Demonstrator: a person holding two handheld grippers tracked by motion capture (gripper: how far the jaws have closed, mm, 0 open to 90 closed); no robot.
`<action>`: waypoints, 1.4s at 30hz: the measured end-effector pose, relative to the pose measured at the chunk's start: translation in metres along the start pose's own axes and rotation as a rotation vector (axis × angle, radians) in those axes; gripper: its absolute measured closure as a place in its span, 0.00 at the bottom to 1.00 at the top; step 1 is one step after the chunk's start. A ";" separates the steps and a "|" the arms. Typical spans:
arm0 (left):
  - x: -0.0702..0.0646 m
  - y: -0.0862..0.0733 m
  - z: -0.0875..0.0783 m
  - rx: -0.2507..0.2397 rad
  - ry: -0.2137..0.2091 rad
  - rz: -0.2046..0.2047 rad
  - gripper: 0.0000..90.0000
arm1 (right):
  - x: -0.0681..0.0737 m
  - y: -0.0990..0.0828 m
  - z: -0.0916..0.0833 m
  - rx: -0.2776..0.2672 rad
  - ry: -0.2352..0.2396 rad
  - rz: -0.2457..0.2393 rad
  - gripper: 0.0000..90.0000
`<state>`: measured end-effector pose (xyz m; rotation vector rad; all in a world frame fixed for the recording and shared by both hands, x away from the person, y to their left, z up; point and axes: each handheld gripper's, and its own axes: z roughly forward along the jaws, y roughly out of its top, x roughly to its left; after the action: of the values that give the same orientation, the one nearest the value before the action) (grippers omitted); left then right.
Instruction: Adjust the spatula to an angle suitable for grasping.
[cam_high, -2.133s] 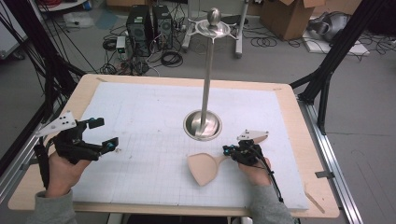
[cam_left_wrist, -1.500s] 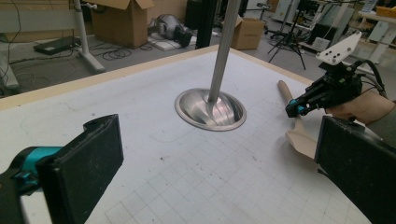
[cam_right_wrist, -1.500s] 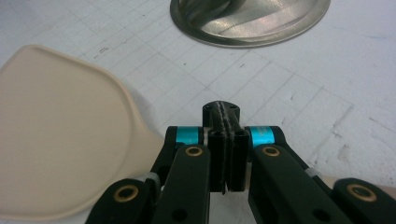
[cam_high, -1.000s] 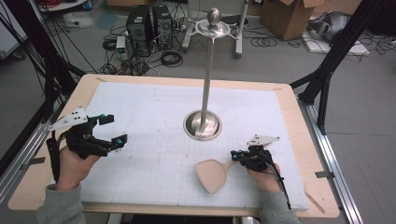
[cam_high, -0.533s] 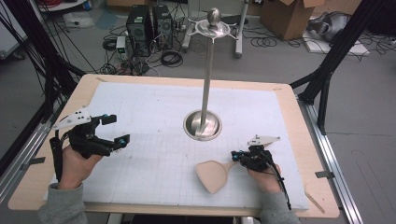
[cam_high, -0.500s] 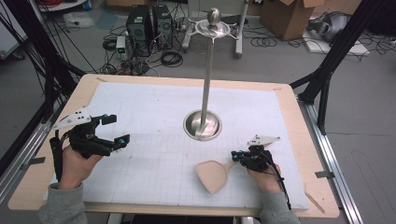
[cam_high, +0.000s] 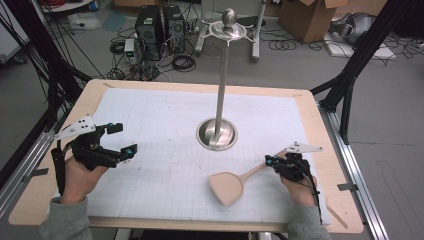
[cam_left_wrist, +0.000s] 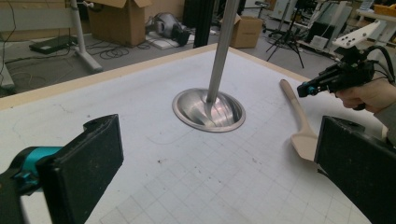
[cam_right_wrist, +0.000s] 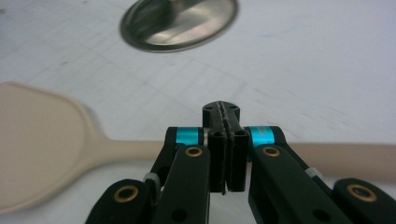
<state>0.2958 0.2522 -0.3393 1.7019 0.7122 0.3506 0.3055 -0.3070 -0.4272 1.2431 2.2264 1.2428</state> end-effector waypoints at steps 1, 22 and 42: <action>0.000 0.000 0.000 -0.001 0.002 -0.001 0.02 | -0.009 -0.003 -0.007 -0.016 -0.016 0.023 1.00; -0.001 -0.001 0.001 0.008 -0.003 0.000 0.02 | -0.035 -0.023 -0.010 0.039 -0.084 0.074 1.00; 0.000 -0.006 -0.017 -0.007 0.020 -0.009 0.02 | -0.035 -0.015 0.009 0.050 -0.094 0.075 1.00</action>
<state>0.2847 0.2660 -0.3412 1.6904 0.7324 0.3631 0.3228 -0.3343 -0.4492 1.3858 2.1750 1.1368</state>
